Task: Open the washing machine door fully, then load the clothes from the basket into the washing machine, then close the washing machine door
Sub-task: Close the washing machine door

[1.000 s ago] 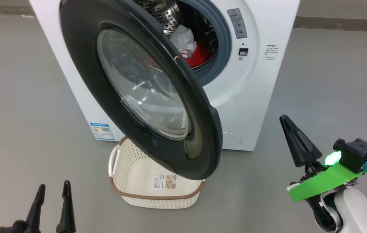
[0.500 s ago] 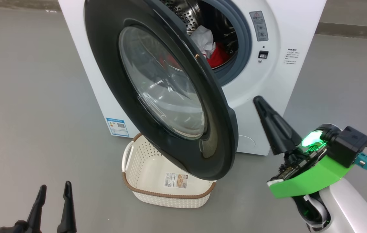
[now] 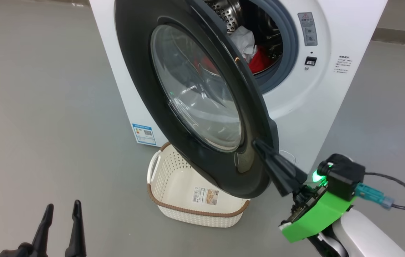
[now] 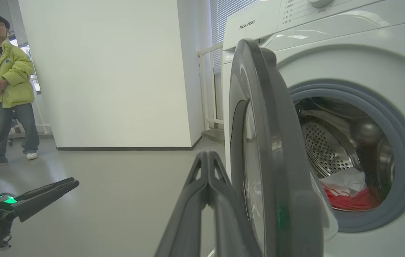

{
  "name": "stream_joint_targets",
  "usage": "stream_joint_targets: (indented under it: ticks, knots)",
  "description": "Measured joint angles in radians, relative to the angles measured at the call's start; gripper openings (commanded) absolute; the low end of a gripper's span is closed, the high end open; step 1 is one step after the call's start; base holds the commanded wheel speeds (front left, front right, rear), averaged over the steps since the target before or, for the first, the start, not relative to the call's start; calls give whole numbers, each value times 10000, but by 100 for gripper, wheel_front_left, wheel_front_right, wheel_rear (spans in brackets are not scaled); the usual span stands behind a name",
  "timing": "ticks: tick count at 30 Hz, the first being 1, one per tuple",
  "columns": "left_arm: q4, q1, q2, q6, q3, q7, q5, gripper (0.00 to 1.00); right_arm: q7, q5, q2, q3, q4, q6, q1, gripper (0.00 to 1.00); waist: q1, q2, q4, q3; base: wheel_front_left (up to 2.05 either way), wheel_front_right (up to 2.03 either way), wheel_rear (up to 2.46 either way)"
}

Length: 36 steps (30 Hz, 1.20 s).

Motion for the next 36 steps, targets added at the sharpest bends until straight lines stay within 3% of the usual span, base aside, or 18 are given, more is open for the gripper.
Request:
stream_joint_targets:
  ticks: [20, 36]
  knots:
    - [-31, -128, -63, 0, -82, 0, -44, 100, 0, 48, -372, 681, 1860, 0, -617, 0, 0, 0, 430, 874, 0, 0, 0]
    - [-31, -323, -228, -13, -44, 0, -38, 100, 0, 127, -545, 148, 2257, 2, -669, 0, 0, 0, 499, 1177, 0, 0, 0]
